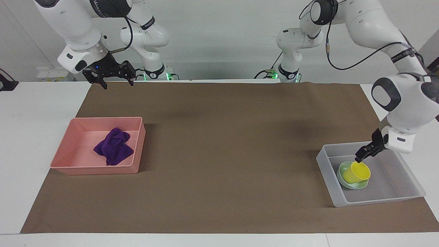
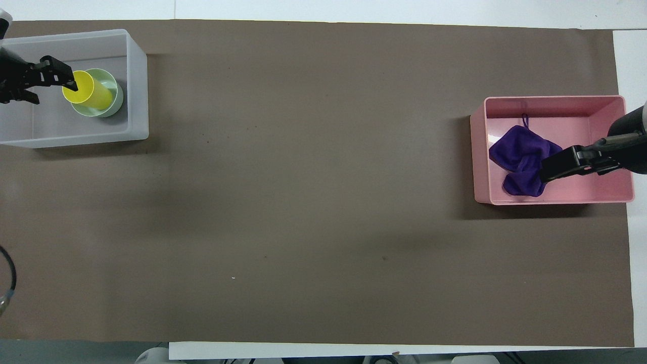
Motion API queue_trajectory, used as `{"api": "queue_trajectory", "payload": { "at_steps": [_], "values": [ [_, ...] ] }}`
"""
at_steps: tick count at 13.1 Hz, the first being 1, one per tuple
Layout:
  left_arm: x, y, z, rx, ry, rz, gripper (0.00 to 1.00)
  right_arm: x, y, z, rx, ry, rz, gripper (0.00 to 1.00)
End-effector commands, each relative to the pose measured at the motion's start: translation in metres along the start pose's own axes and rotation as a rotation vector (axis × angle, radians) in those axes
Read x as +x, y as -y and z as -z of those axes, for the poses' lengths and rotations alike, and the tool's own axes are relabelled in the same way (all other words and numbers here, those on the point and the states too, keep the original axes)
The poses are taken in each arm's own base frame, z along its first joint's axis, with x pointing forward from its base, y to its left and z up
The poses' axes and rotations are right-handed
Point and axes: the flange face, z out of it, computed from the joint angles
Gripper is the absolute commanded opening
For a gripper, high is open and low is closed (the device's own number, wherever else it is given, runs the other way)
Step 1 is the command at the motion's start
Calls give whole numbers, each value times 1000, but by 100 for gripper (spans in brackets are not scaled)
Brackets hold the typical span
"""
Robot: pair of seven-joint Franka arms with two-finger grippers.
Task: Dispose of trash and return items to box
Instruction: 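Release the cup and withdraw the left gripper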
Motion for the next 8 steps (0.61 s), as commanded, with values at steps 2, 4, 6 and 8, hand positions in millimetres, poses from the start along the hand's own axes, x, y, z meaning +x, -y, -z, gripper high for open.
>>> {"api": "queue_trajectory", "payload": {
  "at_steps": [2, 4, 6, 8],
  "values": [
    [-88, -3, 73, -11, -14, -211, 100, -4, 0, 0, 15, -10, 3, 99],
    [-89, -7, 98, -9, -10, -237, 100, -4, 0, 1, 15, -12, 2, 99],
    [-88, -7, 105, -9, -13, -240, 100, -4, -1, 1, 15, -12, -1, 99],
    [-88, -7, 103, -6, -6, -240, 100, -3, -3, 1, 15, -21, -9, 99]
  ]
}}
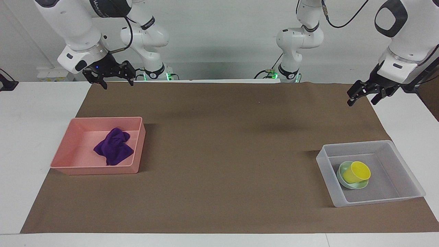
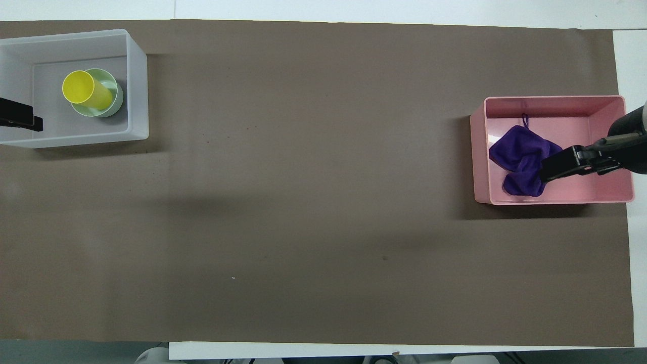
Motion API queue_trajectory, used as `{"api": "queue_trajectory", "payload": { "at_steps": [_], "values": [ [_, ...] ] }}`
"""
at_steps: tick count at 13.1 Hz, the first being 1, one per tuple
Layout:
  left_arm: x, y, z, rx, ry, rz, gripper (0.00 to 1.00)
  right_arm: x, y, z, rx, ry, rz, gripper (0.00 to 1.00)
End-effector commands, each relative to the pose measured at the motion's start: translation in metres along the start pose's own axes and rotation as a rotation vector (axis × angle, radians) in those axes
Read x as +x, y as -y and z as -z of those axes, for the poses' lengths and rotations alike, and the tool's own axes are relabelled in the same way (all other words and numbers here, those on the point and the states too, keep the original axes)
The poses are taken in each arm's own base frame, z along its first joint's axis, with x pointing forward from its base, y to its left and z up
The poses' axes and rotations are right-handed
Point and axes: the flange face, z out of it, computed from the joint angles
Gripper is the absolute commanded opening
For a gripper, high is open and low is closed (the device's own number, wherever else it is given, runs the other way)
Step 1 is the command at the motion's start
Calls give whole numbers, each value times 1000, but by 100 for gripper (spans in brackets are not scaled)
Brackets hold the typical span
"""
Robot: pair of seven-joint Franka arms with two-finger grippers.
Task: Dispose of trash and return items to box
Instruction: 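Release the cup and withdraw the left gripper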
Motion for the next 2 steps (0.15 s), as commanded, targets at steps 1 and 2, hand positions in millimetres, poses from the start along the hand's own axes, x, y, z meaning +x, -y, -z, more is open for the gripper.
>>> {"api": "queue_trajectory", "payload": {
  "at_steps": [1, 2],
  "values": [
    [2, 1, -3, 10, 24, -19, 100, -2, -5, 1, 14, -27, -13, 99],
    [2, 0, -4, 8, 23, -21, 100, -1, -9, -1, 15, -38, -18, 99]
  ]
}}
